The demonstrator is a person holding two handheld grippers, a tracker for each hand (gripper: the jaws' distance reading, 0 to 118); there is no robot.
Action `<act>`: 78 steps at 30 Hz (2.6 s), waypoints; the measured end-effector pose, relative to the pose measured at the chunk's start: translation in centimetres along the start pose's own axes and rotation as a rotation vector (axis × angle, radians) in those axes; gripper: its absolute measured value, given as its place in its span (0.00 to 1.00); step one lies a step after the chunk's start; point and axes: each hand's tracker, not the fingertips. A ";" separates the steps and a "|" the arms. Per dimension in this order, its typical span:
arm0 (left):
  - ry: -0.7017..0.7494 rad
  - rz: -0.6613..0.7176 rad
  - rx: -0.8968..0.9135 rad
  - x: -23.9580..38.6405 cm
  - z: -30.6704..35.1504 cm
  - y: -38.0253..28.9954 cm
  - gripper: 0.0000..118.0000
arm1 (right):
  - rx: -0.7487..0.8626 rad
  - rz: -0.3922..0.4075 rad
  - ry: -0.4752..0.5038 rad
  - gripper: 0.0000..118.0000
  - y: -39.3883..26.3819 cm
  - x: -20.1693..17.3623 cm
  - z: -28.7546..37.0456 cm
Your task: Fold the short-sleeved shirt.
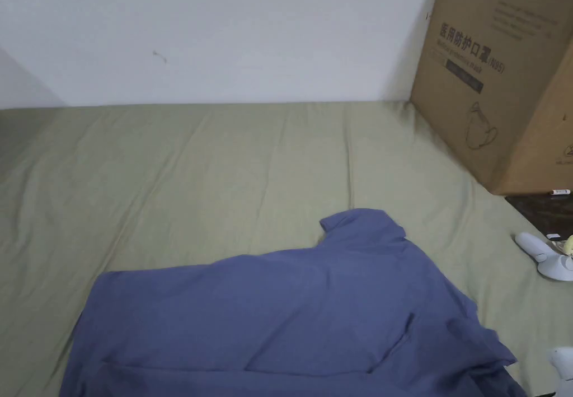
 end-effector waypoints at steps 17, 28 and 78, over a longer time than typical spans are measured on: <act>0.092 -0.353 0.787 11.9 11.7 4.6 0.85 | 0.712 -0.024 0.207 0.91 5.3 -8.6 11.8; 0.063 -0.410 0.680 14.4 6.4 12.8 0.00 | 0.788 0.066 0.221 0.00 12.2 -13.4 8.6; 0.037 -0.230 0.338 7.1 -5.2 22.0 0.01 | 0.373 0.061 -0.019 0.00 33.2 -5.3 -6.4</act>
